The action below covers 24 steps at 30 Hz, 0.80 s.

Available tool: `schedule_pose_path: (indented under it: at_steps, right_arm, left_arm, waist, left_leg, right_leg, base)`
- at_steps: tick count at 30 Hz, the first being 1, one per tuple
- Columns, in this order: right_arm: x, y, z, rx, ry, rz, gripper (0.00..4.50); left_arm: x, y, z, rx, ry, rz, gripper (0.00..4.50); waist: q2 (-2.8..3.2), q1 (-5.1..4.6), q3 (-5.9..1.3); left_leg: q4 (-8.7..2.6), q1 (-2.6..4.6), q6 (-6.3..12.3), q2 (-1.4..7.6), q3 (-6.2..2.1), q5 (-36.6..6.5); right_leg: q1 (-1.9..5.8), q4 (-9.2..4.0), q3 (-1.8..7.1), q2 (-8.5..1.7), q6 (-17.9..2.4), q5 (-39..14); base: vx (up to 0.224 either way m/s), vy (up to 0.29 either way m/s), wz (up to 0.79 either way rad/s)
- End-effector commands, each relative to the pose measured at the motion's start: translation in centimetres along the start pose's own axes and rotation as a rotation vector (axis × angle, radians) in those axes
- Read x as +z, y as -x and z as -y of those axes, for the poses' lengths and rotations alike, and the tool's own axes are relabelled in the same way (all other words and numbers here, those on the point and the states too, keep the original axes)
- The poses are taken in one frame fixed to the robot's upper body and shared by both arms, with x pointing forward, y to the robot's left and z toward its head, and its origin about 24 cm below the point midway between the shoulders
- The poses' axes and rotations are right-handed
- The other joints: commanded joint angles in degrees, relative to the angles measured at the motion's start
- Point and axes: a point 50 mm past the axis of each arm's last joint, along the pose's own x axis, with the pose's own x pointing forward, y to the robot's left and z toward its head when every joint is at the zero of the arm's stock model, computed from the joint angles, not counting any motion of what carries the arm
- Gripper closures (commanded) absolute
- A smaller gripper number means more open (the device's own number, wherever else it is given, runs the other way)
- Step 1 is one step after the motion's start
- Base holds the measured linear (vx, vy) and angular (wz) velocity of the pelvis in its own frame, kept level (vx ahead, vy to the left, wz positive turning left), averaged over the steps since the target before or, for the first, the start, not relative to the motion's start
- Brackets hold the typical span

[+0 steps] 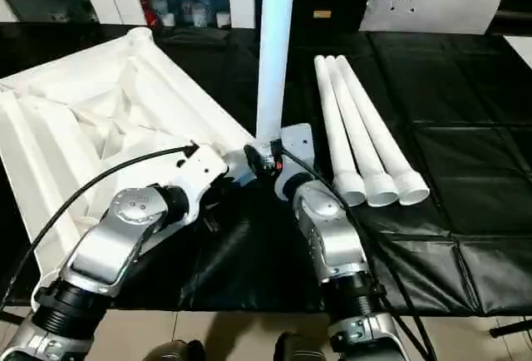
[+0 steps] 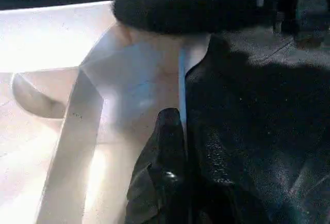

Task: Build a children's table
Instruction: Rotate leg to tighten

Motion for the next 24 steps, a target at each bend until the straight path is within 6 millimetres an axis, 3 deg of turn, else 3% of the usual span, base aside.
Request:
schedule_pose_path:
  at_steps: [1,4,9,12,14,17,20,24]
  right_arm:
    - [-1.3,0.4,-0.2,0.061,-0.012,-0.041,0.62]
    - [-0.5,1.1,0.9,0.106,0.025,0.004,0.48]
    - [0.8,2.6,2.2,0.264,0.104,0.032,0.09]
    - [1.7,3.9,3.0,0.433,0.170,0.021,0.09]
    - [2.3,4.5,3.4,0.527,0.209,0.000,0.09]
    - [2.2,4.9,3.7,0.604,0.277,-0.043,0.09]
    - [2.1,5.0,3.9,0.639,0.300,-0.069,0.09]
    - [1.7,4.8,3.9,0.712,0.325,-0.115,0.09]
  left_arm:
    - [0.9,0.3,0.4,-0.068,-0.054,0.065,4.50]
    - [0.2,0.8,0.0,-0.103,-0.089,0.052,4.50]
    - [-0.8,1.6,-0.7,-0.199,-0.132,0.057,4.50]
    - [-1.6,2.4,-1.3,-0.308,-0.190,0.032,4.50]
    - [-2.1,2.9,-2.0,-0.359,-0.258,0.002,4.50]
    - [-2.2,3.1,-2.3,-0.411,-0.286,-0.001,4.50]
    - [-2.2,3.3,-2.3,-0.450,-0.303,-0.005,4.50]
    - [-2.3,3.5,-2.4,-0.528,-0.366,-0.017,4.50]
  waist:
    - [0.10,0.25,-3.52]
    - [0.14,0.13,-3.67]
    - [0.15,0.52,-4.15]
    - [0.02,0.83,-4.07]
    - [0.12,1.14,-3.93]
    - [-0.03,1.27,-3.82]
    - [-0.12,1.26,-4.10]
    - [-0.25,1.40,-4.37]
  left_leg:
    - [-3.59,-0.15,5.10,3.44,-1.31,-5.4]
    - [-3.40,-0.23,5.48,3.47,-1.17,-4.2]
    - [-2.66,-0.47,9.31,3.32,-1.07,0.5]
    - [-2.64,-0.27,10.33,3.40,-1.05,-1.1]
    - [-2.70,-0.07,10.15,3.54,-1.02,-2.2]
    - [-2.80,-0.09,8.32,3.69,-0.98,-4.4]
    - [-2.65,-0.16,7.55,3.72,-0.95,-3.6]
    - [-2.44,-0.22,8.12,3.61,-0.90,-2.2]
  right_leg:
    - [3.28,-3.90,3.05,-4.74,-13.9,-6.6]
    - [3.37,-3.56,3.19,-4.84,-14.7,-3.7]
    - [3.52,-2.37,3.02,-4.58,-16.7,5.7]
    - [3.48,-2.58,2.93,-4.64,-16.7,3.2]
    - [3.23,-2.80,2.97,-4.63,-16.4,0.8]
    - [3.10,-3.05,3.05,-4.88,-16.3,-3.6]
    - [3.20,-2.75,3.14,-4.93,-16.8,-2.3]
    - [3.29,-2.45,3.03,-4.80,-17.2,-0.7]
  base:
    - [0.000,0.000,0.00]
    - [0.000,0.000,0.00]
    - [0.000,0.000,0.00]
    - [0.000,0.000,0.00]
    - [0.000,0.000,0.00]
    - [0.000,0.000,0.00]
    - [0.000,0.000,0.00]
    - [0.000,0.000,0.00]
